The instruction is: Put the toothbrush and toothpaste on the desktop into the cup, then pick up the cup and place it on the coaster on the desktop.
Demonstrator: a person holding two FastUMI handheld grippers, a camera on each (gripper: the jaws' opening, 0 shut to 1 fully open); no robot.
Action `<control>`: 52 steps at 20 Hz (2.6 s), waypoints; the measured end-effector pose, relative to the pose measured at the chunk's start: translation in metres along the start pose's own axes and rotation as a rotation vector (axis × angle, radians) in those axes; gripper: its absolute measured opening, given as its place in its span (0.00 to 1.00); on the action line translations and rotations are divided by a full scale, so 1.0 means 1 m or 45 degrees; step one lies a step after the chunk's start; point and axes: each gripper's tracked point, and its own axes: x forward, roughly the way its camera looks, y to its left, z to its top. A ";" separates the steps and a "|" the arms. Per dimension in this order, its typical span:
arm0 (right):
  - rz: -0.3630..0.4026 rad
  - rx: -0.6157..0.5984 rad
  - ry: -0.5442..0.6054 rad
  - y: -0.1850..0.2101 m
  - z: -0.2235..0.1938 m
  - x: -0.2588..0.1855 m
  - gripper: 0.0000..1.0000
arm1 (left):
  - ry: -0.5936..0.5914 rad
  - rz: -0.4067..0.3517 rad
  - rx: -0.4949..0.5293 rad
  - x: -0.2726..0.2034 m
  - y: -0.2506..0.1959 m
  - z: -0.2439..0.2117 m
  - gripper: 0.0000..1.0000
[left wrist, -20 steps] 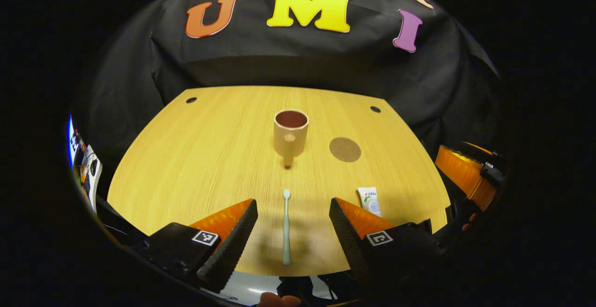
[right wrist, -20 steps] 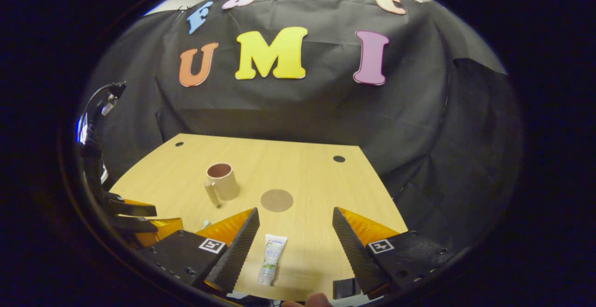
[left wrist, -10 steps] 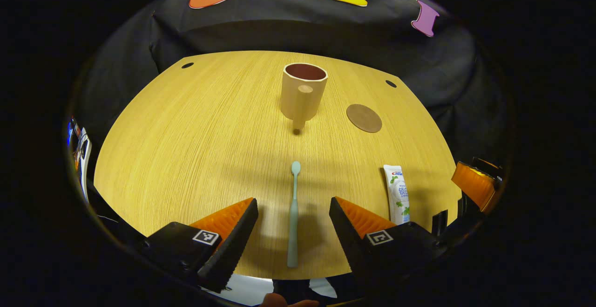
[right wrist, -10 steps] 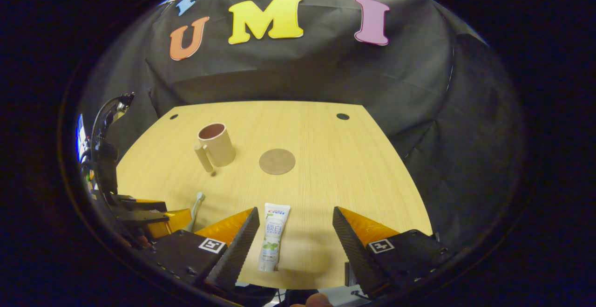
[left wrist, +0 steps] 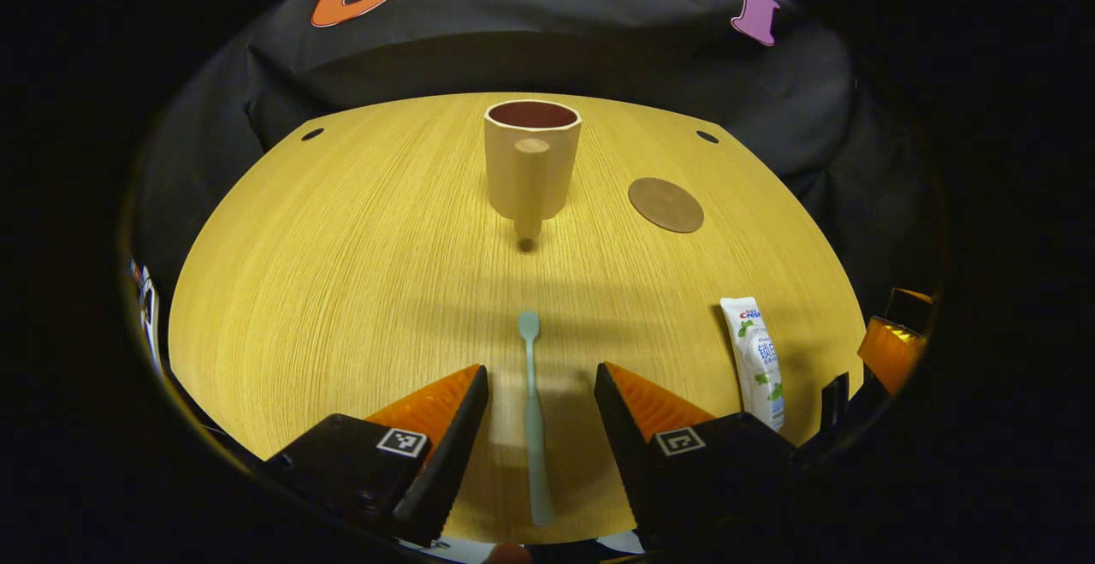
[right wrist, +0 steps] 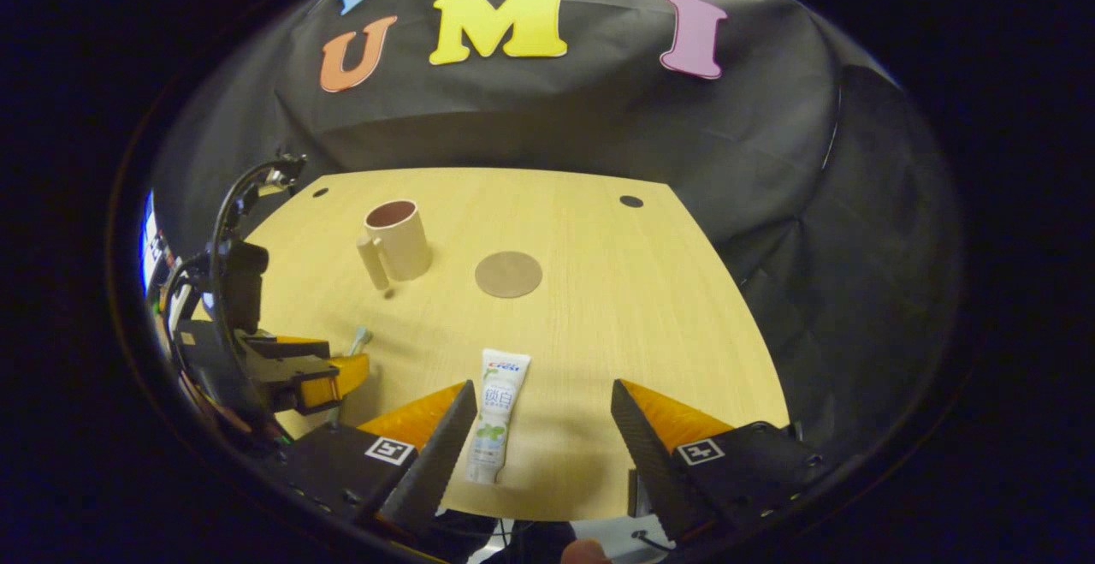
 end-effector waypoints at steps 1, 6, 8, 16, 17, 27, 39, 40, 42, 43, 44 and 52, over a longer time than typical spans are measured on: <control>0.001 -0.001 0.005 0.000 -0.001 0.000 0.95 | 0.002 0.011 0.000 0.002 0.002 0.001 0.80; -0.003 0.000 0.019 0.000 -0.004 0.002 0.95 | 0.044 0.021 0.000 0.011 0.003 0.000 0.70; -0.002 -0.002 0.022 0.001 -0.004 0.003 0.95 | 0.056 0.036 0.019 0.014 0.005 -0.002 0.65; 0.027 -0.017 0.080 0.010 -0.012 0.012 0.95 | 0.076 0.053 0.062 0.018 0.008 -0.002 0.16; 0.036 -0.019 0.088 0.013 -0.014 0.013 0.95 | 0.077 0.042 0.063 0.018 0.008 -0.002 0.10; 0.095 -0.014 0.280 0.038 -0.045 0.049 0.95 | -0.032 0.000 -0.018 -0.011 0.013 0.018 0.03; 0.059 0.042 0.403 0.053 -0.066 0.088 0.71 | -0.212 -0.029 -0.102 -0.058 0.015 0.058 0.03; 0.048 0.050 0.404 0.052 -0.067 0.090 0.61 | -0.221 -0.030 -0.097 -0.062 0.016 0.061 0.03; 0.050 0.063 0.426 0.052 -0.071 0.091 0.46 | -0.239 -0.033 -0.093 -0.066 0.015 0.064 0.03; 0.053 0.085 0.414 0.050 -0.067 0.091 0.51 | -0.250 -0.037 -0.094 -0.068 0.014 0.069 0.03; 0.050 0.095 0.420 0.048 -0.067 0.090 0.34 | -0.267 -0.040 -0.095 -0.070 0.013 0.074 0.04; 0.160 0.168 0.324 0.046 -0.043 0.068 0.11 | -0.470 -0.084 -0.060 -0.077 0.013 0.139 0.03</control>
